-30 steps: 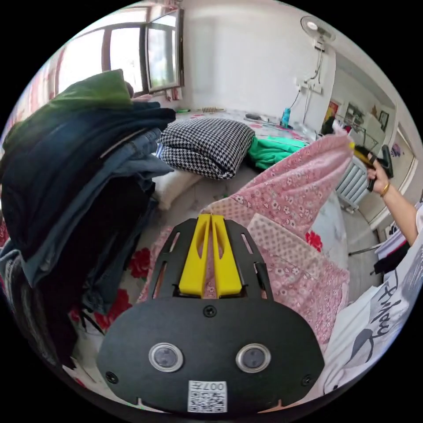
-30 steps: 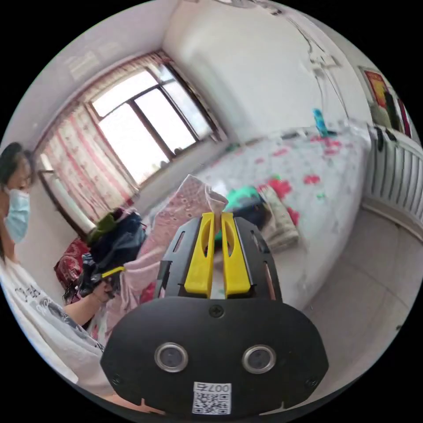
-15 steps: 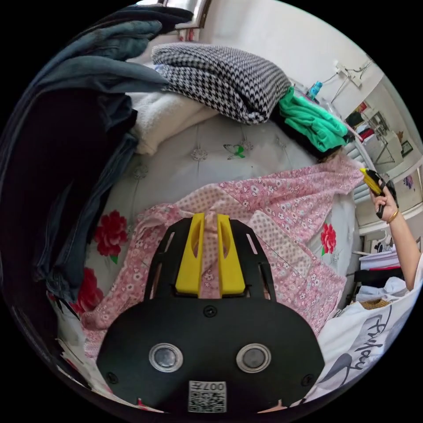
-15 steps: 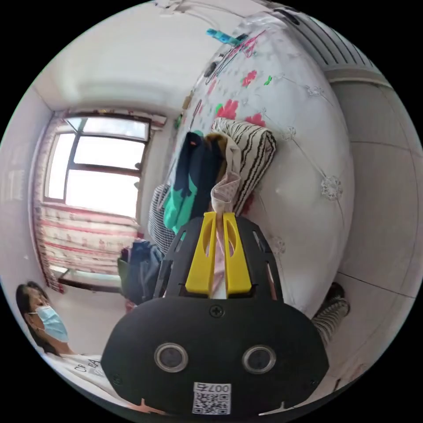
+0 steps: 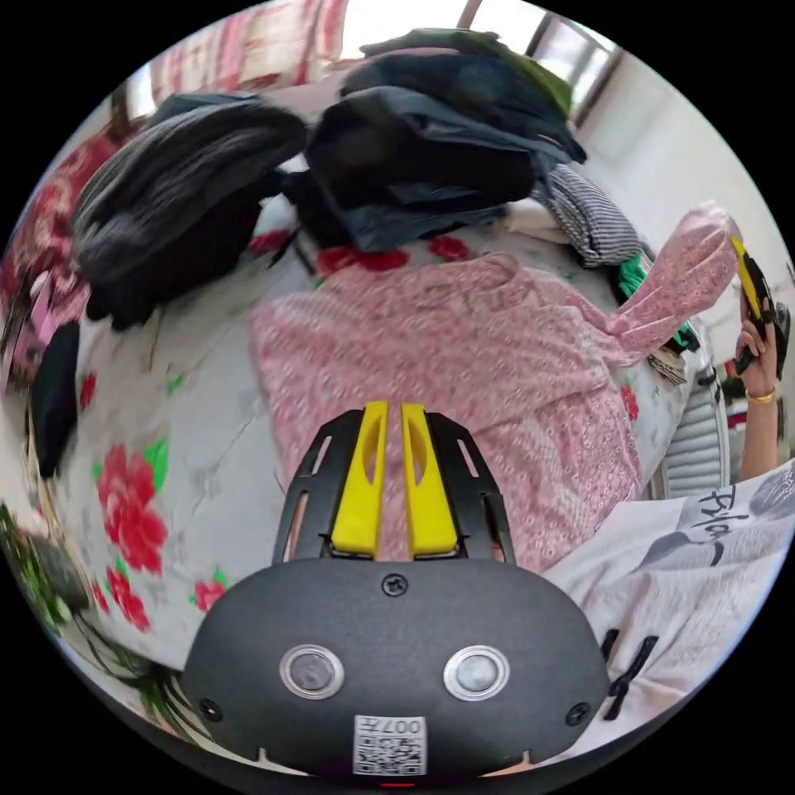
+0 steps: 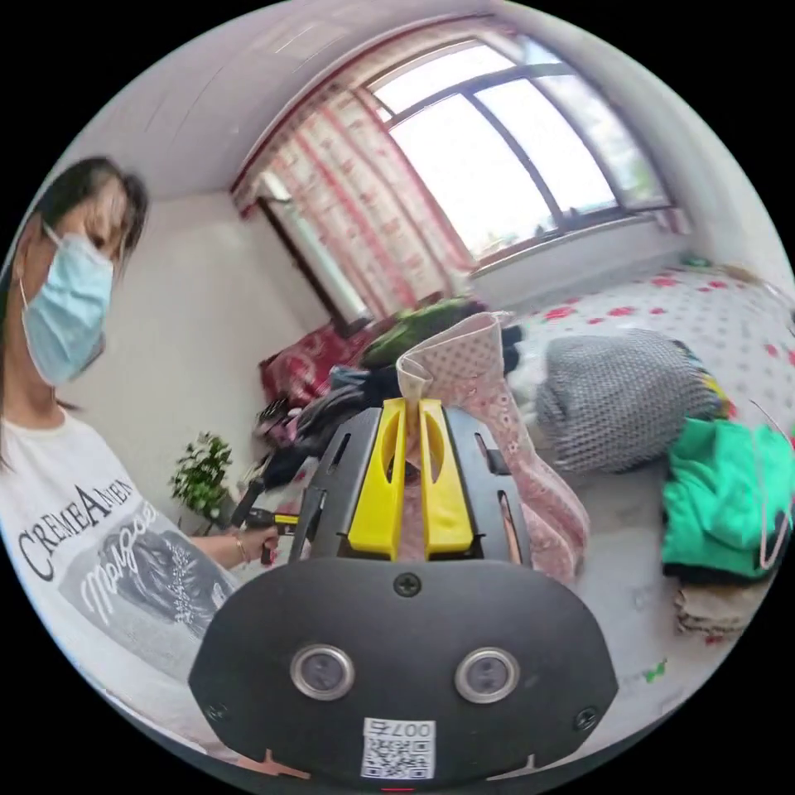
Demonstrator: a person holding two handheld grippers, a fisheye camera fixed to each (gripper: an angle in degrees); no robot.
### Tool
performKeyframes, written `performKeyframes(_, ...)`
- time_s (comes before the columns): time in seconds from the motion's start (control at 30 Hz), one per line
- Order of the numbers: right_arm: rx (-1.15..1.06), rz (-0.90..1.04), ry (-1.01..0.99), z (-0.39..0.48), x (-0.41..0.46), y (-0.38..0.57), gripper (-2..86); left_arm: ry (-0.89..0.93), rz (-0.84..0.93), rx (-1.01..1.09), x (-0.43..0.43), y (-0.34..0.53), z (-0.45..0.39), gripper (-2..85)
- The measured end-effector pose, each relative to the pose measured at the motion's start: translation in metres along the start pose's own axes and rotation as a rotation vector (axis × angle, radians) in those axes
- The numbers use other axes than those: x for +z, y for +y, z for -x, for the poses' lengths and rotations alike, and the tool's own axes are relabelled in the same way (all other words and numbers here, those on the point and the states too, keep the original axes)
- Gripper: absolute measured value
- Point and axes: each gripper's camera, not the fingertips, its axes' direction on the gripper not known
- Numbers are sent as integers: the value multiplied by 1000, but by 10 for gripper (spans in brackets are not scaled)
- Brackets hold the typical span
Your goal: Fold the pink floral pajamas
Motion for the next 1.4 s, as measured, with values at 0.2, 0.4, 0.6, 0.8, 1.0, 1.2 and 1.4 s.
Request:
performKeyframes(0.2,-142,295,-196,106,201,74,32,-39,50,-251,-26,113,57,39)
performKeyframes(0.4,-108,712,-134,119,300,177,44,20,96,-347,-25,199,71,61)
performKeyframes(0.6,-14,731,165,62,216,221,58,79,151,-258,-21,250,64,77)
performKeyframes(0.8,234,779,359,-13,108,290,89,93,122,-282,-28,292,61,89)
performKeyframes(1.0,454,871,249,-76,63,368,109,102,252,-292,13,333,47,121)
performKeyframes(1.2,417,961,198,-115,79,410,103,71,375,-164,67,314,48,120)
performKeyframes(1.4,367,1084,140,-149,108,427,35,33,488,-41,94,289,54,2)
